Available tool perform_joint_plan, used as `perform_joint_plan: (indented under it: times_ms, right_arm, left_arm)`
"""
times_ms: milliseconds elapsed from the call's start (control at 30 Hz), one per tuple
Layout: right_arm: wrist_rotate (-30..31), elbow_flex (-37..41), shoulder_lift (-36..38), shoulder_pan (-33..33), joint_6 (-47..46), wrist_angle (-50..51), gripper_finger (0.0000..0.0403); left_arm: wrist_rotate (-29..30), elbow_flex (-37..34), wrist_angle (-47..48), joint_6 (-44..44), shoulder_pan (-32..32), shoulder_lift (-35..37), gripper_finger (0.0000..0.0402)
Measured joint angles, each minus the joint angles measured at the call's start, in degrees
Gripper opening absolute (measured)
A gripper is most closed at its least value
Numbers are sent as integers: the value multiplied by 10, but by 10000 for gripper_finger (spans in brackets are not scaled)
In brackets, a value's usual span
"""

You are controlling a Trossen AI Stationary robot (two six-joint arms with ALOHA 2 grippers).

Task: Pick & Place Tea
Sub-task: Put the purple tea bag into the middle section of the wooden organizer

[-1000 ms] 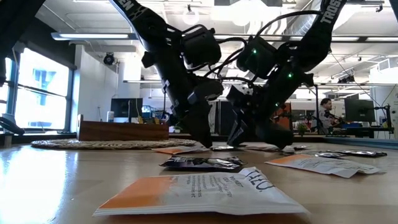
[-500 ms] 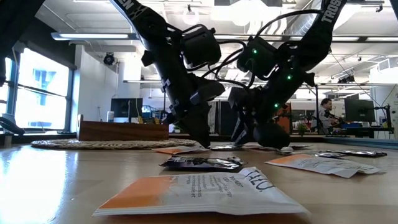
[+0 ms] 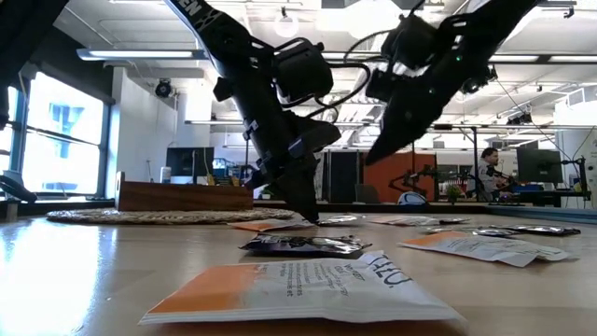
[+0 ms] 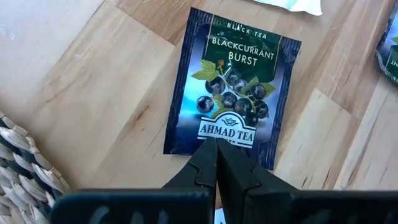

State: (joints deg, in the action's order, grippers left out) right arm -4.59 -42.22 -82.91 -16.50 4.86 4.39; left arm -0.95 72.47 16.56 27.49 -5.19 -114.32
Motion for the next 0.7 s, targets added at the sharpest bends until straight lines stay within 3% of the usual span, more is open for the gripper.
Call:
perform_joint_plan:
  times_ms: [100, 267, 400, 500, 700]
  right_arm:
    - [-88, 0, -9, -20, -78, 31, 68]
    - [-94, 0, -57, -23, -99, 12, 99]
    - [-164, 0, -101, -27, -147, -50, 131]
    - [-169, 0, -134, -26, -179, -84, 152]
    - [-194, -1, -188, -34, -213, -124, 167]
  left_arm:
    - [0, 0, -6, 0, 0, 0, 0]
    - [0, -1, -15, 0, 0, -1, 0]
    - [0, -1, -14, 0, 0, -1, 0]
    - [-1, -1, -14, 0, 0, -1, 0]
    - [0, -1, -16, 0, 0, -1, 0]
